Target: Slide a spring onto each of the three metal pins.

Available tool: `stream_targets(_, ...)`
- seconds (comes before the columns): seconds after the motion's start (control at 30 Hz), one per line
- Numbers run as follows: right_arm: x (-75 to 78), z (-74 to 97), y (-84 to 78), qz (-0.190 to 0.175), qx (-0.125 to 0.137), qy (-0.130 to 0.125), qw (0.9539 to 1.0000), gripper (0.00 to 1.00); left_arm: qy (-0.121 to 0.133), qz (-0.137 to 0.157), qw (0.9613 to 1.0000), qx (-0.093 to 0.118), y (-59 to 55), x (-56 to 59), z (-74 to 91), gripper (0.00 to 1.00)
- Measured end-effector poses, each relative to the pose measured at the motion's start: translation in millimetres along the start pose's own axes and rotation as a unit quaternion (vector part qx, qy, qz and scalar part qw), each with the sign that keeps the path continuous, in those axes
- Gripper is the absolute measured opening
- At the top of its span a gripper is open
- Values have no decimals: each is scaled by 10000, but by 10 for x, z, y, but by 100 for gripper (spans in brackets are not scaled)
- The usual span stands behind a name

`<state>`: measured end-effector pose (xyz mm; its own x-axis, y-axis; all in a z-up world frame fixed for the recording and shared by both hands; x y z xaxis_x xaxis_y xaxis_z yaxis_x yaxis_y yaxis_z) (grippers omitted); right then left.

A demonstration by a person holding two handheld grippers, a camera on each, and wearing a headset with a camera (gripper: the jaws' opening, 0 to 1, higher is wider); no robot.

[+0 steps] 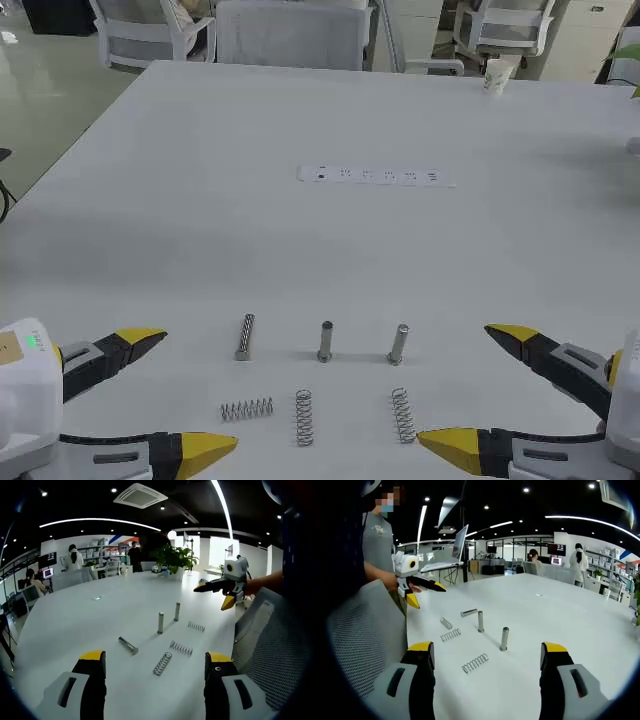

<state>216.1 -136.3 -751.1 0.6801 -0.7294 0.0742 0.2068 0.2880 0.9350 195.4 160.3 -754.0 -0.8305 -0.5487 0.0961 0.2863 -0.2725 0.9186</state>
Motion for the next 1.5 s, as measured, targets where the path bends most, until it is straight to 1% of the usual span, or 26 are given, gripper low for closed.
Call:
stream_targets(0.47, -2, 3, -15, 8, -17, 15, 10000, 86, 2, 15, 10000, -6, -9, 5, -6, 77)
stream_targets(0.8, -3, -5, -18, 10, -19, 18, 10000, 85, 15, 9, 10000, 0, -18, -15, 7, 76)
stream_targets(1.5, -3, -4, -42, -23, -45, -22, 10000, 85, -5, 44, 10000, -1, -39, -33, -24, 75)
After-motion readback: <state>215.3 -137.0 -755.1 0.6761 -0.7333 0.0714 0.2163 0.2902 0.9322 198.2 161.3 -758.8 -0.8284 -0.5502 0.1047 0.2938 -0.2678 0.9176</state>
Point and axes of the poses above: the centre of the closed fingertips' face, and the gripper's own axes: z roughly backward along the fingers, x roughly to its right, y roughly out of its top, the point moved 6 cm from there along z, roughly backward along the fingers, and after that the axes turned 11 degrees about -y, right-handed, at the moved point
